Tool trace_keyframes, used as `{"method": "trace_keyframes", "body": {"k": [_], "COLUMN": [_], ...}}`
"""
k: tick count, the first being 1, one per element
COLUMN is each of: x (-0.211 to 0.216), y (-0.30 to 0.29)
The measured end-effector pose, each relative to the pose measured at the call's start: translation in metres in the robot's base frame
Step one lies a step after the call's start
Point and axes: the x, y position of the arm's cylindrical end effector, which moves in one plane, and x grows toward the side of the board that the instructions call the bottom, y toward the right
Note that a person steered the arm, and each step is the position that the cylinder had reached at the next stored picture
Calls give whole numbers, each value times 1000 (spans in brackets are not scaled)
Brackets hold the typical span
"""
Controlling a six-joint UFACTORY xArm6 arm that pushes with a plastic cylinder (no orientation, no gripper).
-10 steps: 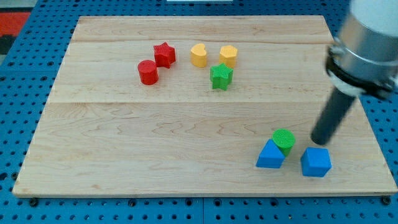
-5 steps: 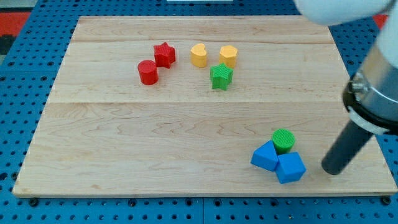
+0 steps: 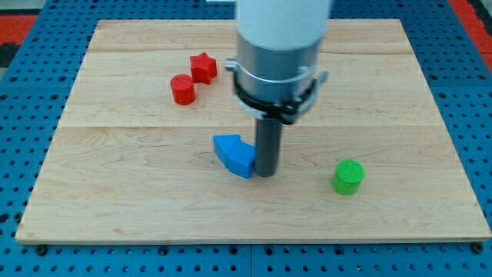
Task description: Place the blue cube to the right of the blue triangle
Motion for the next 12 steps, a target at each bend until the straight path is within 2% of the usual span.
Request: {"method": "trace_keyframes", "body": {"k": [3,4,5,6,10,12], "x": [-18,-15,-17,-42,-30,-37], "y": [-113,-126,-196,-219,-73,-109]}}
